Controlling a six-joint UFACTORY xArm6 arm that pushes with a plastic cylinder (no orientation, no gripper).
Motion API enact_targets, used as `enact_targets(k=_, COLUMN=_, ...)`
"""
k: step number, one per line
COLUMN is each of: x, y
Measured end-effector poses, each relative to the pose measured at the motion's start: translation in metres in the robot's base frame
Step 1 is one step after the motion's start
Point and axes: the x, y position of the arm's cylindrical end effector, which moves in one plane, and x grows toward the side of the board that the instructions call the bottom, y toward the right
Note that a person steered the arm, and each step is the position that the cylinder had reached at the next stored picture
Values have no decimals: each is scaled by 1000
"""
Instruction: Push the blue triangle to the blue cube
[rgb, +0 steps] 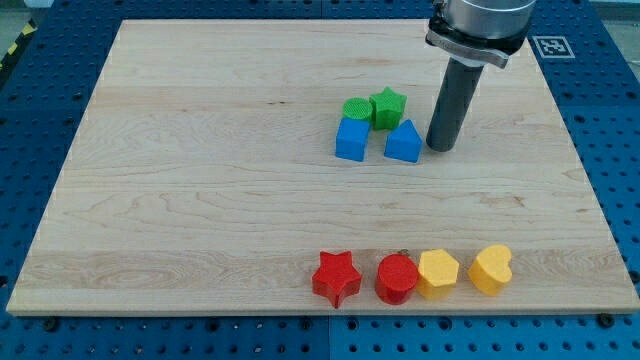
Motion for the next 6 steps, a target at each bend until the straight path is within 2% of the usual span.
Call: enact_targets(k=6, x=0, y=5)
